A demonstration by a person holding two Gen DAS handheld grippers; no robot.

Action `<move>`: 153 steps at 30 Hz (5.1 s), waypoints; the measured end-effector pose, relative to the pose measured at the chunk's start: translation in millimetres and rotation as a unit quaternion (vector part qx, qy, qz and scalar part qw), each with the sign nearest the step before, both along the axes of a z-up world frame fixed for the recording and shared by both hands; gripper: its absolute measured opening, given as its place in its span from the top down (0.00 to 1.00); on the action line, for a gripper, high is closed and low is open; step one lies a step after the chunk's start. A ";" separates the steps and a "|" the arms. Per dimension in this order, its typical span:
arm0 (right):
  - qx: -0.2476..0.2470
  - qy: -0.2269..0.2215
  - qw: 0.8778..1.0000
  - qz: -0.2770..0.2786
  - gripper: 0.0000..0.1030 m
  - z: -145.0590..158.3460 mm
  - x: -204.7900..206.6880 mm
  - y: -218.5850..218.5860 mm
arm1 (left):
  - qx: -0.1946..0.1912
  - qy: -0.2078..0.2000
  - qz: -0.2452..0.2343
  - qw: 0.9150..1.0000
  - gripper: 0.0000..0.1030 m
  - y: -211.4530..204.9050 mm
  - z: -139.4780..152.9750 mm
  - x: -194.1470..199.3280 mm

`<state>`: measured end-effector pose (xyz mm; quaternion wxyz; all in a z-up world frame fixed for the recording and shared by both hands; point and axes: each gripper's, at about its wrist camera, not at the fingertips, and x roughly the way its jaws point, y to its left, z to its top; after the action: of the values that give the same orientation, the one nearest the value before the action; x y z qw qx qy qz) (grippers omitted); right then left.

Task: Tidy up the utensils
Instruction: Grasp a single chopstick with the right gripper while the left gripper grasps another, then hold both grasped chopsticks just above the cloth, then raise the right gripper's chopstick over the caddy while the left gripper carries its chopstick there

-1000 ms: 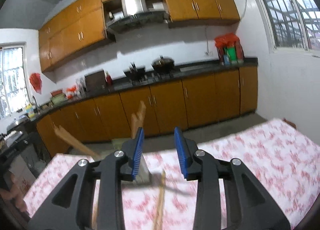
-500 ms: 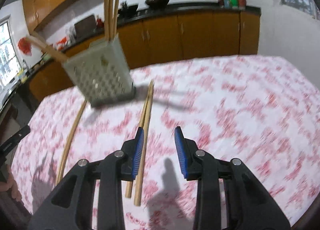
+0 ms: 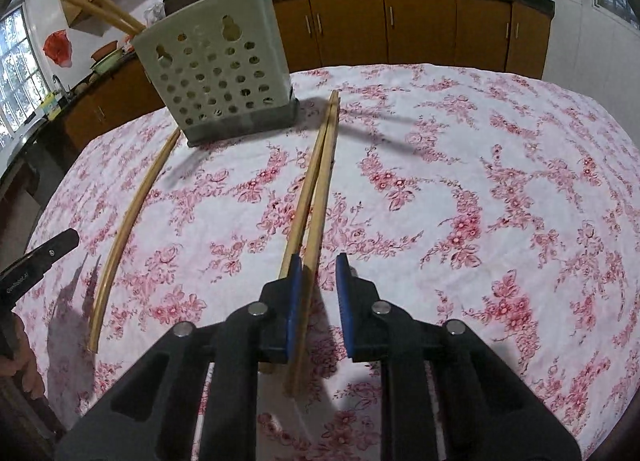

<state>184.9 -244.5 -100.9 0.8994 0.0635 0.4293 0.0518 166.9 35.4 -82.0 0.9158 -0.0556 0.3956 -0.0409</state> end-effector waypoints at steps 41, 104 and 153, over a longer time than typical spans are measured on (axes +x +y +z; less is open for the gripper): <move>-0.016 -0.002 0.999 -0.029 0.90 -2.4 1.7 -13.7 | 0.031 0.037 -0.053 0.997 0.82 -46.8 -18.1 16.4; -0.007 -0.038 0.998 -0.039 0.92 19.6 -6.6 -26.5 | 0.014 0.006 -0.018 1.000 0.92 -7.7 4.3 15.0; 0.026 -0.274 0.960 -0.047 0.92 176.9 -29.2 -39.8 | -0.035 -0.206 -0.005 0.978 0.93 5.0 157.7 -2.1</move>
<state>155.7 -284.3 76.0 0.9820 0.0907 0.1619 0.0358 164.8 40.5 75.7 0.9749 -0.0763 0.1972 -0.0698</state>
